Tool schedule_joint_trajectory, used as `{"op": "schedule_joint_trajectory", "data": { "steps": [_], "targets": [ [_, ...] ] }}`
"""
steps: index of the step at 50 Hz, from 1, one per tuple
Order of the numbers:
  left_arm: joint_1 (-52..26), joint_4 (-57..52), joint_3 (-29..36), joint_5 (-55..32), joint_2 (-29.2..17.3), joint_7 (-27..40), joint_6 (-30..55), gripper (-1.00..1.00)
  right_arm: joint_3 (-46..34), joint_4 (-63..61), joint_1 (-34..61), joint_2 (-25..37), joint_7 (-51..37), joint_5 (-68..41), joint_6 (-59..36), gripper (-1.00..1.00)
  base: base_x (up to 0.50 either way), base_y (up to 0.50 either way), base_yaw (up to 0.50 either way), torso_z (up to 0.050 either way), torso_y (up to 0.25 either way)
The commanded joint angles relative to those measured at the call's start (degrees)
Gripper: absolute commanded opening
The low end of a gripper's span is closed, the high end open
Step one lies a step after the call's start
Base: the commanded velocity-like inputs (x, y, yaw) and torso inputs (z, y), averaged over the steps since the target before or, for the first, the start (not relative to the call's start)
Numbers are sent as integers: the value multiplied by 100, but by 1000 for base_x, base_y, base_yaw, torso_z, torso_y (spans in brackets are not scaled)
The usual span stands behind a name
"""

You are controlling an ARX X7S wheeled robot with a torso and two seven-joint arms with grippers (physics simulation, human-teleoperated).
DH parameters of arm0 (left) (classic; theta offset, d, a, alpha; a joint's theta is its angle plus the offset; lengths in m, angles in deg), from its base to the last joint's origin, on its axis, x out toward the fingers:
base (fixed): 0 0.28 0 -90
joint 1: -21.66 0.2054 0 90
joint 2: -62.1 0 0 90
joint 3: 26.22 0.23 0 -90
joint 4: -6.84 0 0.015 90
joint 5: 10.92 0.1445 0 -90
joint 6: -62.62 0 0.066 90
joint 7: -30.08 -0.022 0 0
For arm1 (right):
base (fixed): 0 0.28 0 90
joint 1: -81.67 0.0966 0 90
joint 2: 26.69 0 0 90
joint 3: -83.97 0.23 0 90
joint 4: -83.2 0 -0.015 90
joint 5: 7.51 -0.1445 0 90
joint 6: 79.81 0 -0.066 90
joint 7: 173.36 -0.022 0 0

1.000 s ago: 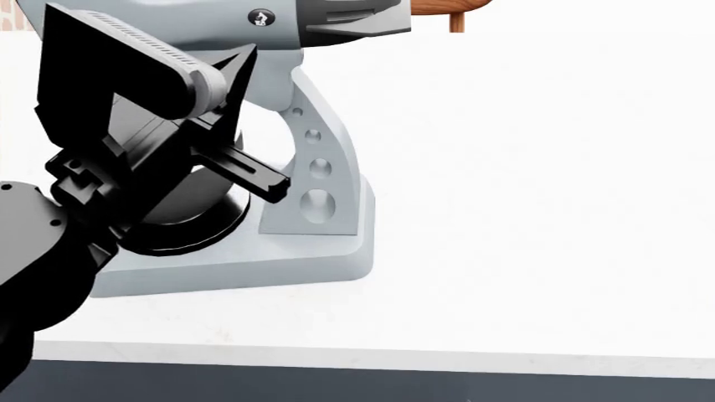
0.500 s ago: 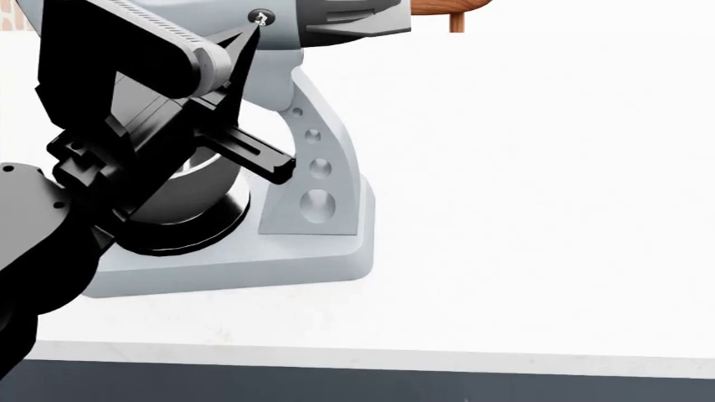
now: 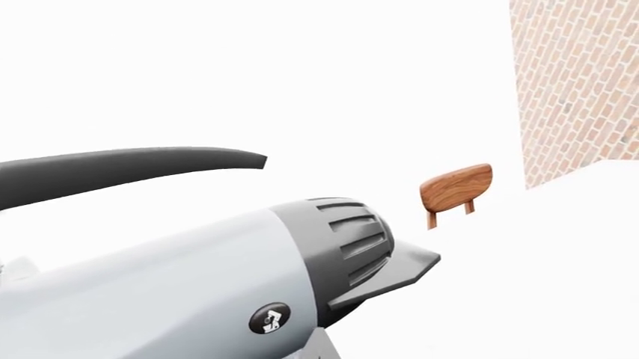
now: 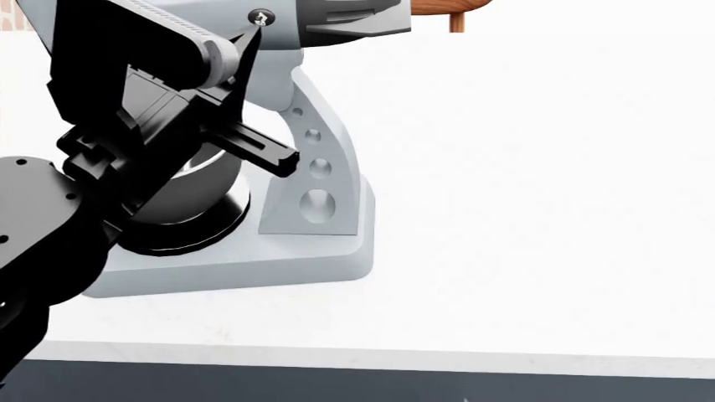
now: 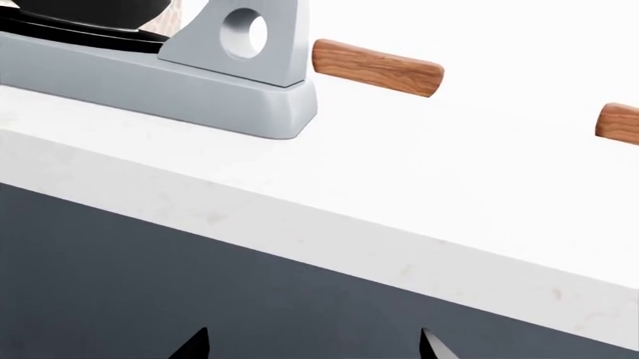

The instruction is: Open the stand mixer head.

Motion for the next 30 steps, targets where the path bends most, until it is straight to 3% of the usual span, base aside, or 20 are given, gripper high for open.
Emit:
{"op": "schedule_joint_trajectory", "data": {
  "steps": [1, 30],
  "targets": [
    [-51, 9, 30, -66, 46, -3, 21, -100, -44, -24, -2, 35, -33, 25, 1, 100, 0, 0, 0, 0, 0],
    [-366, 1145, 72, 164, 242, -71, -488, -100, -126, -26, 8, 72, -63, -31, 21, 100, 0, 0, 0, 0, 0]
  ]
}}
